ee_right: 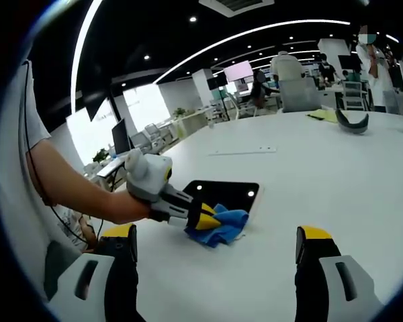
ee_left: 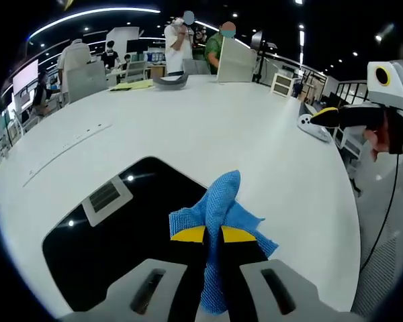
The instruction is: Wipe the mirror surface with the cleaning cloth until all visible marks leave the cleaned area.
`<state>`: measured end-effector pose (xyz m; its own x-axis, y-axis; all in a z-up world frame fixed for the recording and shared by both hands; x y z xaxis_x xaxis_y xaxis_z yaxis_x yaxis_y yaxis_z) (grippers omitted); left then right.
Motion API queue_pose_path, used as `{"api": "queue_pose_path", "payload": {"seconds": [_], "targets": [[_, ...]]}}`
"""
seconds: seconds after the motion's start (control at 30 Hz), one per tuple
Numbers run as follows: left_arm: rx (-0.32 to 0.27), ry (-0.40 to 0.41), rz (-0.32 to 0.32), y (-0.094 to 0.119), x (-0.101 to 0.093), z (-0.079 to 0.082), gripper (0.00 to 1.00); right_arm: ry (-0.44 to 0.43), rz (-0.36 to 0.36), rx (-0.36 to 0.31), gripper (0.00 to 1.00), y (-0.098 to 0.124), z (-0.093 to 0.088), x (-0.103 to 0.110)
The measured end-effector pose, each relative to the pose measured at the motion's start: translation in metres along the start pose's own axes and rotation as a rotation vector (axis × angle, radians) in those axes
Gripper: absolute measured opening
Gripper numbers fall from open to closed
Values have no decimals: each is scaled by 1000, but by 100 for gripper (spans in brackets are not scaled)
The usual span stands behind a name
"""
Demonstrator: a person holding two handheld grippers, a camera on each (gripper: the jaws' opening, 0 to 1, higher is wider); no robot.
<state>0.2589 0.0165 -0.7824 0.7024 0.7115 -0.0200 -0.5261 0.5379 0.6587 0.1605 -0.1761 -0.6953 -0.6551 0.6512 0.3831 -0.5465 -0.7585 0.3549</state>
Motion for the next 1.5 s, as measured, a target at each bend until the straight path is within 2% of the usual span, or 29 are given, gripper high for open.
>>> {"api": "queue_pose_path", "payload": {"seconds": [0.8, 1.5], "targets": [[0, -8, -15, -4, -3, 3, 4, 3, 2, 12, 98, 0, -3, -4], [-11, 10, -13, -11, 5, 8, 4, -24, -8, 4, 98, 3, -8, -9]]}}
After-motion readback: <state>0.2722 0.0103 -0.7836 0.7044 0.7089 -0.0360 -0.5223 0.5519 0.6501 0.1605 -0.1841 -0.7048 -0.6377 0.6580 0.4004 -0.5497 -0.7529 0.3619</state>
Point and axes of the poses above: the point that each gripper's makers call its tool centre point, and the gripper's own axes: y roughly backward along the fingers, x roughly to its left, z roughly out of its top, the point moved 9 cm from there along y, roughly backward along the fingers, and after that the axes turned 12 degrees about z, right-handed, at the moved point
